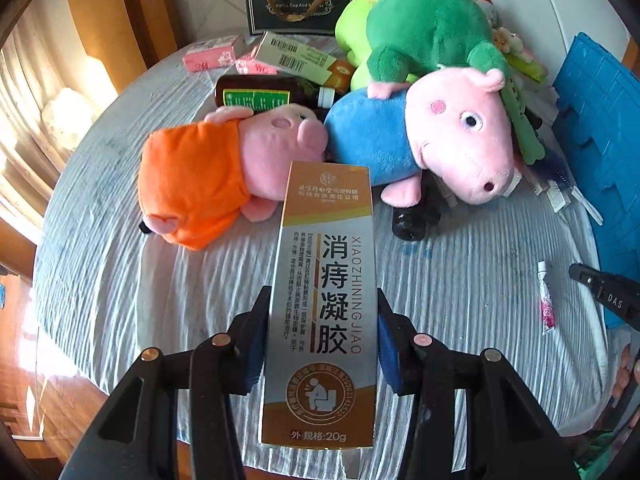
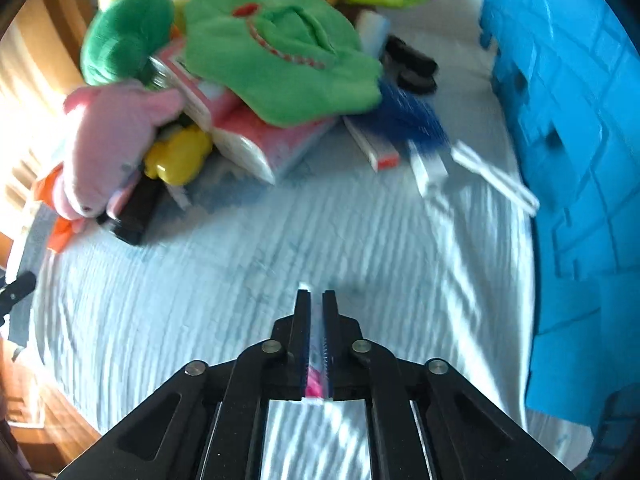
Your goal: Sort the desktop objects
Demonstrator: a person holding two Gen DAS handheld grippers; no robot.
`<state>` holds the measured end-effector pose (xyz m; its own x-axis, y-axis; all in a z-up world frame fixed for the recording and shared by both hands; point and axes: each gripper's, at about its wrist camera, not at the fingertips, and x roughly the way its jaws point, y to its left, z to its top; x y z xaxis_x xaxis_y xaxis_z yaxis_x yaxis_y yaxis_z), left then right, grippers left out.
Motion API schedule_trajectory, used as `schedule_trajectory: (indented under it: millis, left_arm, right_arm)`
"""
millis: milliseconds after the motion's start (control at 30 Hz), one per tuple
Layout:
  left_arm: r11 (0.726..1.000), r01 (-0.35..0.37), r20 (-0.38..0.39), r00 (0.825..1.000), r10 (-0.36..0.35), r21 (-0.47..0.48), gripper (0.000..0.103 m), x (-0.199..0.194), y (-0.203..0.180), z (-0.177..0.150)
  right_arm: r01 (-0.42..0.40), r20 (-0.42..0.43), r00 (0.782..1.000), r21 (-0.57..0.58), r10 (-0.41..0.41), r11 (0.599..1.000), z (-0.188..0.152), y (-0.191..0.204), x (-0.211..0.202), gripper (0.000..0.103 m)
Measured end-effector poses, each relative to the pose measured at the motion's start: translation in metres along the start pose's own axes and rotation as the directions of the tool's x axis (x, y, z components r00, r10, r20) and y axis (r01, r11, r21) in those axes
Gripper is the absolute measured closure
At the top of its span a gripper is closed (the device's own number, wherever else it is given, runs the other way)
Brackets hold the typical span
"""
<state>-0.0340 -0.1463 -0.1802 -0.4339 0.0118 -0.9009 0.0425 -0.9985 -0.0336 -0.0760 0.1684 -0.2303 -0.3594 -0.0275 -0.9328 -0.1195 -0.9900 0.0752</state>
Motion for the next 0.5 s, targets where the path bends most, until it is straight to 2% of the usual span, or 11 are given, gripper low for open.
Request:
schedule_trajectory:
  millis: [33, 100, 267, 500]
  left_arm:
    - [1.000, 0.003, -0.012, 1.000, -0.003, -0.002, 0.057, 0.007, 0.002, -0.004]
    - [1.000, 0.003, -0.029, 1.000, -0.003, -0.005, 0.057, 0.014, 0.001, -0.008]
    - [1.000, -0.002, -0.056, 0.998, 0.001, -0.007, 0.057, 0.032, 0.004, -0.009]
    - [1.000, -0.012, -0.071, 0.997, 0.011, -0.011, 0.057, 0.041, 0.011, -0.009]
  right_arm:
    - [-0.011, -0.020, 1.000, 0.013, 0.011, 1.000, -0.005, -0.007, 0.007, 0.084]
    - [-0.024, -0.063, 0.998, 0.019, 0.025, 1.000, -0.012, -0.012, 0.019, 0.081]
    - [-0.044, -0.087, 0.995, 0.009, 0.045, 0.999, -0.013, -0.005, 0.033, 0.079]
    - [-0.020, -0.100, 0.995, -0.049, 0.015, 0.999, -0.009, 0.011, 0.042, 0.079]
